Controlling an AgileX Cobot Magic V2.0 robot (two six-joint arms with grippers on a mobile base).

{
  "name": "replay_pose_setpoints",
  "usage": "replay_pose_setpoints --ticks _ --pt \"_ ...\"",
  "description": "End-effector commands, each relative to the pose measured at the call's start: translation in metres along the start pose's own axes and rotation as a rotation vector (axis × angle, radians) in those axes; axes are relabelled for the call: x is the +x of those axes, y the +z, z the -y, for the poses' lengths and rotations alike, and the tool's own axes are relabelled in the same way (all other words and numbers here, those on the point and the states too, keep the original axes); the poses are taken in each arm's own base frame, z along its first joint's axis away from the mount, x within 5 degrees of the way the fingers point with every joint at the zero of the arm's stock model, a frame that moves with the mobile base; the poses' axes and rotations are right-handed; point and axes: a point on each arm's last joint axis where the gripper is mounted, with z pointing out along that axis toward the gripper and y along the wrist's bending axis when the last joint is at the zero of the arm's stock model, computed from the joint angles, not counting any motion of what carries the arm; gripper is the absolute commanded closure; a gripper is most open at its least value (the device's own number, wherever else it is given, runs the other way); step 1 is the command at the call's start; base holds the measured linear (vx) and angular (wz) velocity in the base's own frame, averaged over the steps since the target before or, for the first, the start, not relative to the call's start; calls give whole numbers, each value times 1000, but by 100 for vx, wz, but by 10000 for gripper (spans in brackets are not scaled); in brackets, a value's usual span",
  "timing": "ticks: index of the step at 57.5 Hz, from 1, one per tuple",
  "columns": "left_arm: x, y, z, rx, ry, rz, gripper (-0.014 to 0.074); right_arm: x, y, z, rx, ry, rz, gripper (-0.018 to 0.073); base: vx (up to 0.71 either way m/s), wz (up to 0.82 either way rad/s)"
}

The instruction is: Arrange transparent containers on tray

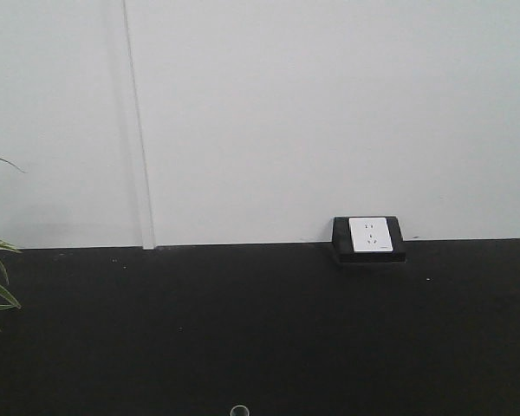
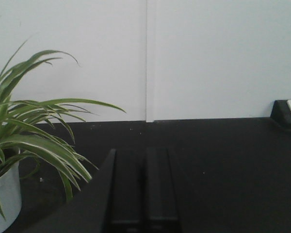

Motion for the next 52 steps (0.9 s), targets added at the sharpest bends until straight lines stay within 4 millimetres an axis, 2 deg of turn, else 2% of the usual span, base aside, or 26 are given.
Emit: replay_pose_setpoints --ticks 1,10,18,25,30,37,52 --pt "-10 7 2 21 18 86 505 -18 -2 -2 -13 -2 102 510 0 0" --pt "10 14 1 26 12 63 372 -16 -2 -2 -11 -2 85 409 0 0" --pt "32 18 1 37 -32 29 255 -15 -1 -2 -8 -2 71 274 0 0" --pt "49 21 -1 37 -50 1 201 -14 -1 -2 -6 -2 56 164 0 0" --pt "62 22 -2 38 -51 -1 188 -13 -1 -1 -5 -2 49 92 0 0" --pt "74 22 -1 56 -47 4 188 -12 -1 -1 -5 -2 48 42 0 0" --pt "89 21 11 159 -39 -37 188 -12 -1 -1 -5 0 46 38 0 0"
